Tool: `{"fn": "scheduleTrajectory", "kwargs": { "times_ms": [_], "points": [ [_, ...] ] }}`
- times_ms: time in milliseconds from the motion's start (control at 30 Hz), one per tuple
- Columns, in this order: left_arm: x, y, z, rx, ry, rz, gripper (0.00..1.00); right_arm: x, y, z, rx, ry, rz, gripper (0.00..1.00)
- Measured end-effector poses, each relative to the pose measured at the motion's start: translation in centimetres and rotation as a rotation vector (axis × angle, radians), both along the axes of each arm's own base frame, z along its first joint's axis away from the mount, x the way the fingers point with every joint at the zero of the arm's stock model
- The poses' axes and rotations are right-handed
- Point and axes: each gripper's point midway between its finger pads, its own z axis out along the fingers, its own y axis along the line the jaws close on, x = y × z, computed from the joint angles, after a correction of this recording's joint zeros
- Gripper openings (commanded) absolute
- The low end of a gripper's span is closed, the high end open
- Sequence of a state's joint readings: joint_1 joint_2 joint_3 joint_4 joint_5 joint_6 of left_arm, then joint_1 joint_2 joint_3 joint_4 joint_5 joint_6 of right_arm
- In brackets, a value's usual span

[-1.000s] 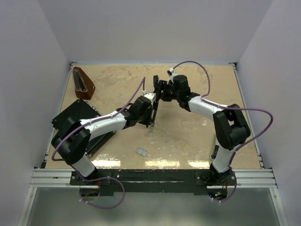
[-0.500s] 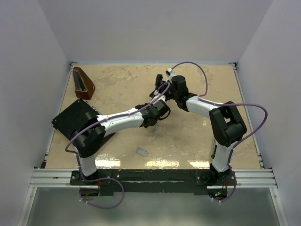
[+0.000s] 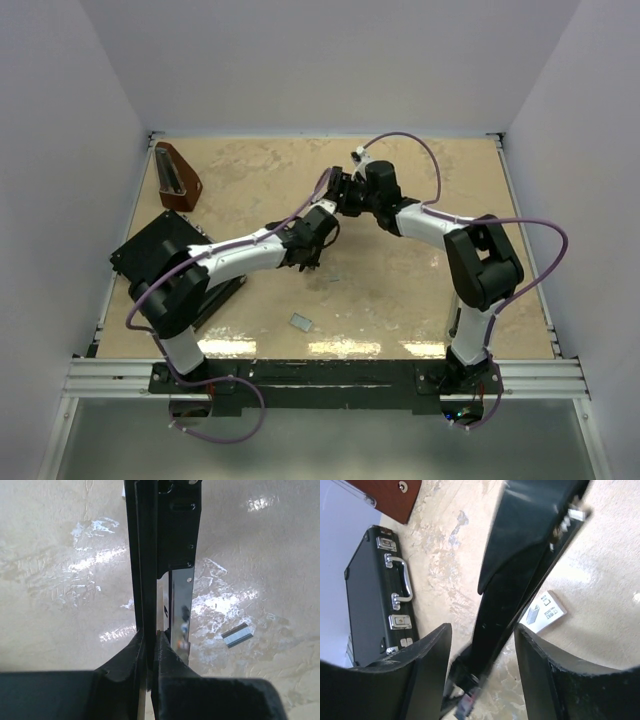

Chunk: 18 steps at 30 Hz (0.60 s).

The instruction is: Unload the staples from the stapler

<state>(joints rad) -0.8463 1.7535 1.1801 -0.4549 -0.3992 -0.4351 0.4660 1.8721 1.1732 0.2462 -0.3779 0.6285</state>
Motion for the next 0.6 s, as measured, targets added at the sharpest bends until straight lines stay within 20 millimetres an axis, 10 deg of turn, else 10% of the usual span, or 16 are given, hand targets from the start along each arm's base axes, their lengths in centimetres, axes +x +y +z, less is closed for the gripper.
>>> {"fn": "scheduleTrajectory", "kwargs": {
  "times_ms": [267,600],
  "points": [
    [-1.1,0.0,0.3,-0.328,0.136,-0.037,0.00,0.2,-0.4,1.2,-0.042,-0.031,0.077,0.77],
    [-3.1,-4.9,3.6,-0.638,0.186,-0.215,0.00,-0.6,-2.2,4.7,-0.077,-0.089,0.059,0.67]
  ]
}}
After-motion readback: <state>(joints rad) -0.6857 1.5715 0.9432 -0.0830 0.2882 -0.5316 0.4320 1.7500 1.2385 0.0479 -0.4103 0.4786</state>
